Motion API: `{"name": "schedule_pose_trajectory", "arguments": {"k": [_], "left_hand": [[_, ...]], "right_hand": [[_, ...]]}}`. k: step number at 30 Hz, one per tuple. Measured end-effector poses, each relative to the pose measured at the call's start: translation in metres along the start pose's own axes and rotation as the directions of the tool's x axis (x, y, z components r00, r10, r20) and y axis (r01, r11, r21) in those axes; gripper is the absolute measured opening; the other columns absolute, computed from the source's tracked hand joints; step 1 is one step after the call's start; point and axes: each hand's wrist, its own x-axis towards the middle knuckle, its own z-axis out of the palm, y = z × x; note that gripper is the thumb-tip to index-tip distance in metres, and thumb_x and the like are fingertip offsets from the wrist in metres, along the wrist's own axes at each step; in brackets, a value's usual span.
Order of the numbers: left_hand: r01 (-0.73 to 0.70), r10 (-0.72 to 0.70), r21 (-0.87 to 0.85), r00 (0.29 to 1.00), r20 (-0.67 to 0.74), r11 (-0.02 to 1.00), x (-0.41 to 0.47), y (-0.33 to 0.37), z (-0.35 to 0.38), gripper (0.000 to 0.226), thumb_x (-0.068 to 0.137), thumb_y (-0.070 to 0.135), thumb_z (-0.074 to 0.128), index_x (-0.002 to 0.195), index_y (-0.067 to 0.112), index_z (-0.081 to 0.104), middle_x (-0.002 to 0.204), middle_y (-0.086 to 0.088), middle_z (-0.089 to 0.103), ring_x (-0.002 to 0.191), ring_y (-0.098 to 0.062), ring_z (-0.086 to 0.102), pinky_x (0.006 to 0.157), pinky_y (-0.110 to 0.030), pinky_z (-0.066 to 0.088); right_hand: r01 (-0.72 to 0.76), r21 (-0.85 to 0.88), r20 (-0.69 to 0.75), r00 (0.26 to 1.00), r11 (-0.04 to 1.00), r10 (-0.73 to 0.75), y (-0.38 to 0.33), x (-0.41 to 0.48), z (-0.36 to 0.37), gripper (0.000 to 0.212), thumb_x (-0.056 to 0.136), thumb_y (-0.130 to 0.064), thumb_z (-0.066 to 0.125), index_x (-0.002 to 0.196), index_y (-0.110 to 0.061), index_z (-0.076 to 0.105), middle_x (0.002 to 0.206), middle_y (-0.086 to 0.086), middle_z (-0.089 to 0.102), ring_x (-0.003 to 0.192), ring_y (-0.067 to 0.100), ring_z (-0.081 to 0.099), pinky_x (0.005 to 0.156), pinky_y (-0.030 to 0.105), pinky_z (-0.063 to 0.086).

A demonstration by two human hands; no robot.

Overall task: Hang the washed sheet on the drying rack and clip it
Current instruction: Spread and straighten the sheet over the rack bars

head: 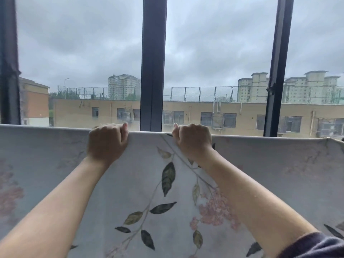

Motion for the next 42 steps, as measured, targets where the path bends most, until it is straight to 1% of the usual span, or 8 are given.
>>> {"name": "schedule_pose_trajectory", "arguments": {"k": [5, 11, 16, 20, 25, 31, 37, 42], "left_hand": [[0.104, -0.104, 0.032, 0.994, 0.009, 0.994, -0.005, -0.073, -0.015, 0.052, 0.090, 0.025, 0.035, 0.054, -0.003, 0.060, 0.050, -0.026, 0.057, 0.046, -0.040, 0.057, 0.058, -0.043, 0.049], [0.016, -0.016, -0.004, 1.000, -0.010, 1.000, -0.007, -0.112, -0.014, 0.060, 0.093, 0.029, 0.026, 0.050, 0.000, 0.056, 0.047, -0.021, 0.055, 0.041, -0.033, 0.054, 0.056, -0.039, 0.048], [-0.033, 0.033, -0.045, 0.999, -0.004, 0.998, -0.004, -0.113, -0.010, 0.055, 0.093, 0.028, 0.029, 0.050, 0.007, 0.057, 0.044, -0.013, 0.055, 0.038, -0.027, 0.054, 0.051, -0.032, 0.047], [-0.039, 0.041, -0.087, 0.999, 0.022, 0.995, -0.003, -0.121, -0.010, 0.052, 0.093, 0.029, 0.032, 0.051, 0.010, 0.058, 0.044, -0.008, 0.054, 0.037, -0.024, 0.052, 0.051, -0.028, 0.045], [-0.122, 0.124, -0.066, 0.992, 0.028, 0.990, -0.005, -0.157, -0.018, 0.050, 0.090, 0.029, 0.034, 0.050, 0.011, 0.057, 0.043, -0.008, 0.055, 0.034, -0.024, 0.051, 0.048, -0.026, 0.043], [0.001, 0.000, -0.025, 0.999, 0.040, 1.000, -0.011, -0.236, -0.032, 0.055, 0.090, 0.029, 0.031, 0.051, 0.002, 0.058, 0.046, -0.020, 0.056, 0.039, -0.033, 0.054, 0.052, -0.036, 0.047], [0.044, -0.044, -0.024, 0.999, -0.016, 0.999, -0.012, -0.261, -0.037, 0.059, 0.092, 0.028, 0.026, 0.052, -0.002, 0.058, 0.049, -0.023, 0.056, 0.042, -0.033, 0.053, 0.061, -0.044, 0.049], [0.026, -0.027, -0.023, 0.998, -0.054, 0.999, -0.014, -0.258, -0.030, 0.058, 0.092, 0.028, 0.026, 0.051, 0.000, 0.057, 0.047, -0.019, 0.056, 0.040, -0.029, 0.052, 0.059, -0.041, 0.049]], "right_hand": [[-0.046, -0.028, 0.019, 0.999, 0.999, 0.046, 0.000, -0.001, -0.002, 0.053, 0.101, -0.035, 0.021, 0.064, -0.015, 0.052, 0.059, 0.003, 0.046, 0.059, 0.024, 0.047, 0.059, 0.030, 0.038], [-0.122, -0.042, 0.026, 0.992, 0.992, 0.123, -0.037, 0.006, -0.003, 0.053, 0.101, -0.033, 0.023, 0.060, -0.015, 0.051, 0.048, -0.003, 0.037, 0.056, 0.024, 0.053, 0.059, 0.029, 0.041], [-0.065, 0.002, -0.014, 0.998, 0.998, 0.065, -0.127, 0.035, 0.001, 0.057, 0.101, -0.036, 0.023, 0.070, -0.011, 0.064, 0.069, 0.010, 0.064, 0.067, 0.028, 0.060, 0.059, 0.031, 0.034], [-0.103, 0.005, -0.044, 0.994, 0.995, 0.103, -0.186, 0.053, 0.008, 0.057, 0.101, -0.036, 0.026, 0.070, -0.012, 0.067, 0.068, 0.009, 0.068, 0.064, 0.029, 0.062, 0.057, 0.029, 0.030], [-0.136, -0.001, -0.054, 0.989, 0.991, 0.136, -0.192, 0.052, 0.009, 0.053, 0.100, -0.033, 0.035, 0.065, -0.010, 0.068, 0.060, 0.012, 0.065, 0.056, 0.031, 0.062, 0.054, 0.028, 0.032], [-0.186, -0.014, -0.082, 0.979, 0.982, 0.184, -0.181, 0.047, 0.011, 0.051, 0.094, -0.030, 0.042, 0.051, -0.010, 0.061, 0.044, 0.010, 0.056, 0.039, 0.029, 0.054, 0.048, 0.024, 0.029], [-0.174, -0.014, -0.084, 0.981, 0.985, 0.172, -0.188, 0.050, 0.006, 0.053, 0.098, -0.031, 0.037, 0.063, -0.006, 0.067, 0.060, 0.016, 0.064, 0.056, 0.034, 0.061, 0.054, 0.029, 0.031], [-0.046, -0.020, -0.048, 0.998, 0.999, 0.045, -0.243, 0.071, 0.007, 0.059, 0.101, -0.038, 0.021, 0.078, -0.012, 0.068, 0.075, 0.009, 0.068, 0.073, 0.030, 0.064, 0.059, 0.030, 0.033]]}}
